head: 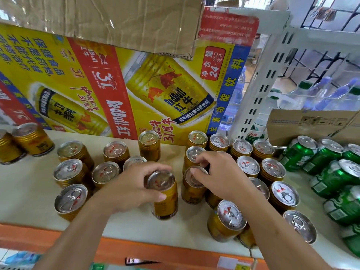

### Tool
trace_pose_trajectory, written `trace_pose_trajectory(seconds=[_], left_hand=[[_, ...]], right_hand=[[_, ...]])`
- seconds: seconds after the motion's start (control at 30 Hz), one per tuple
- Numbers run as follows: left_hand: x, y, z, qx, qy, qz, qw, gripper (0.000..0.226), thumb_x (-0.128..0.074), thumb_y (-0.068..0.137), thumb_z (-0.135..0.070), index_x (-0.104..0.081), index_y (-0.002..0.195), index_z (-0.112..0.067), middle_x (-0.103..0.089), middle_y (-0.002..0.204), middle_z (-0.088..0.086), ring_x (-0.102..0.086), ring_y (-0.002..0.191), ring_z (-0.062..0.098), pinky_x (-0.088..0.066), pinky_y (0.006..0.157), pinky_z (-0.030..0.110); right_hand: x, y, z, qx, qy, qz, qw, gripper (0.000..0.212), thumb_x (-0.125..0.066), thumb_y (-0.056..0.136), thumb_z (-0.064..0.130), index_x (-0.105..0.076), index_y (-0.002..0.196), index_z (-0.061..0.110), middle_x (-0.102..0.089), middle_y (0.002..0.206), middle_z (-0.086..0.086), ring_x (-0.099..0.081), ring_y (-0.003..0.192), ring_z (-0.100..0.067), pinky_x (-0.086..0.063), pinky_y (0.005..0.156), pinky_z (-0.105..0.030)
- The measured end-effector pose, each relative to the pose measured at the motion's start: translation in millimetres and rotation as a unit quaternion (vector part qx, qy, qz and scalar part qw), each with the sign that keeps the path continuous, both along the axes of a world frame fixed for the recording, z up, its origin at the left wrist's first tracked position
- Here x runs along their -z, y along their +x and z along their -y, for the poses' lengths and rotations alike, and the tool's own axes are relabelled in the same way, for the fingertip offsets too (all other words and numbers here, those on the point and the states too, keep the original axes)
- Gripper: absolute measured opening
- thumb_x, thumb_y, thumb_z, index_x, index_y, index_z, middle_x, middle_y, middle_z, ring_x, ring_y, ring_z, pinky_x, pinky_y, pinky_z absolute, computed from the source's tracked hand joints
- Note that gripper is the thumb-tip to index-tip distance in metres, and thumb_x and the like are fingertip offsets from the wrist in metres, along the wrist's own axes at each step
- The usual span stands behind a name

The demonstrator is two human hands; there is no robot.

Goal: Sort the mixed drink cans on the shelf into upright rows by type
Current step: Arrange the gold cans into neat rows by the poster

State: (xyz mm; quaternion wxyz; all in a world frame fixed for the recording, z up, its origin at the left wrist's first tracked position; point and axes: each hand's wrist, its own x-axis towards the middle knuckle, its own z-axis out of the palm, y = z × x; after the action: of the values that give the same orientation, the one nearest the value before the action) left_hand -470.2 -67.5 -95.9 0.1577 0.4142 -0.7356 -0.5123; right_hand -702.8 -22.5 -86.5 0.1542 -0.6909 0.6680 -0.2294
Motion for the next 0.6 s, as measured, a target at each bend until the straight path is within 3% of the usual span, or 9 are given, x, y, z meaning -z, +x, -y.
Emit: trace_pose_trajectory(seconds=[0.13,0.2,0.3,0.37,0.47,0.6], left_hand=[[14,-4,-14,0.034,-0.04,0.061,0.997,0.061,-0.078,0.075,-0.011,-0.056,0.118,-0.048,-0.053,0.127,-0.029,-0.047,0.119,-0.012,-0.041,0.107,0.027],[14,-4,-18,0.036,-0.065,0.076,0.994,0.064,-0.077,0.078,-0.015,-0.047,0.124,-0.049,-0.046,0.134,-0.029,-0.041,0.123,-0.014,-0.037,0.109,0.024],[18,-9,-25,-0.007,-0.106,0.144,0.984,0.09,-0.075,0.061,-0.059,-0.033,0.139,-0.041,-0.038,0.137,-0.022,-0.038,0.127,-0.002,-0.035,0.107,0.024],[22,-13,-29,-0.058,-0.128,0.184,0.973,0.104,-0.063,0.043,-0.078,-0.04,0.135,-0.033,-0.046,0.129,-0.016,-0.047,0.118,0.006,-0.043,0.098,0.029],[24,-15,-29,-0.07,-0.121,0.143,0.98,0.077,-0.074,0.046,-0.065,-0.054,0.113,-0.035,-0.059,0.107,-0.016,-0.057,0.097,0.004,-0.046,0.079,0.023],[20,-21,-34,-0.027,-0.029,0.059,0.998,0.063,-0.086,0.06,-0.037,-0.054,0.113,-0.044,-0.063,0.112,-0.022,-0.058,0.105,-0.005,-0.049,0.093,0.026]], right_hand=[[2,-1,-3,-0.001,-0.009,0.004,1.0,0.022,-0.063,0.087,0.04,-0.065,0.099,0.022,-0.063,0.088,0.008,-0.054,0.078,-0.009,-0.048,0.069,-0.032],[2,-1,-4,-0.002,-0.009,0.005,1.0,0.018,-0.062,0.087,0.039,-0.063,0.095,0.024,-0.062,0.084,0.009,-0.053,0.075,-0.008,-0.047,0.067,-0.031],[2,0,-7,-0.005,-0.006,0.012,1.0,0.012,-0.061,0.088,0.037,-0.061,0.089,0.025,-0.06,0.08,0.01,-0.05,0.071,-0.007,-0.044,0.064,-0.029],[1,0,-9,-0.006,-0.002,0.012,1.0,0.012,-0.061,0.088,0.036,-0.063,0.09,0.024,-0.061,0.082,0.009,-0.05,0.072,-0.007,-0.043,0.065,-0.028],[2,-3,-14,0.001,-0.004,-0.004,1.0,0.013,-0.061,0.089,0.035,-0.063,0.092,0.023,-0.059,0.084,0.01,-0.049,0.075,-0.008,-0.04,0.067,-0.027],[2,-12,-19,0.035,-0.013,-0.025,0.999,0.024,-0.061,0.091,0.036,-0.065,0.108,0.02,-0.061,0.103,0.007,-0.054,0.094,-0.014,-0.044,0.08,-0.028]])
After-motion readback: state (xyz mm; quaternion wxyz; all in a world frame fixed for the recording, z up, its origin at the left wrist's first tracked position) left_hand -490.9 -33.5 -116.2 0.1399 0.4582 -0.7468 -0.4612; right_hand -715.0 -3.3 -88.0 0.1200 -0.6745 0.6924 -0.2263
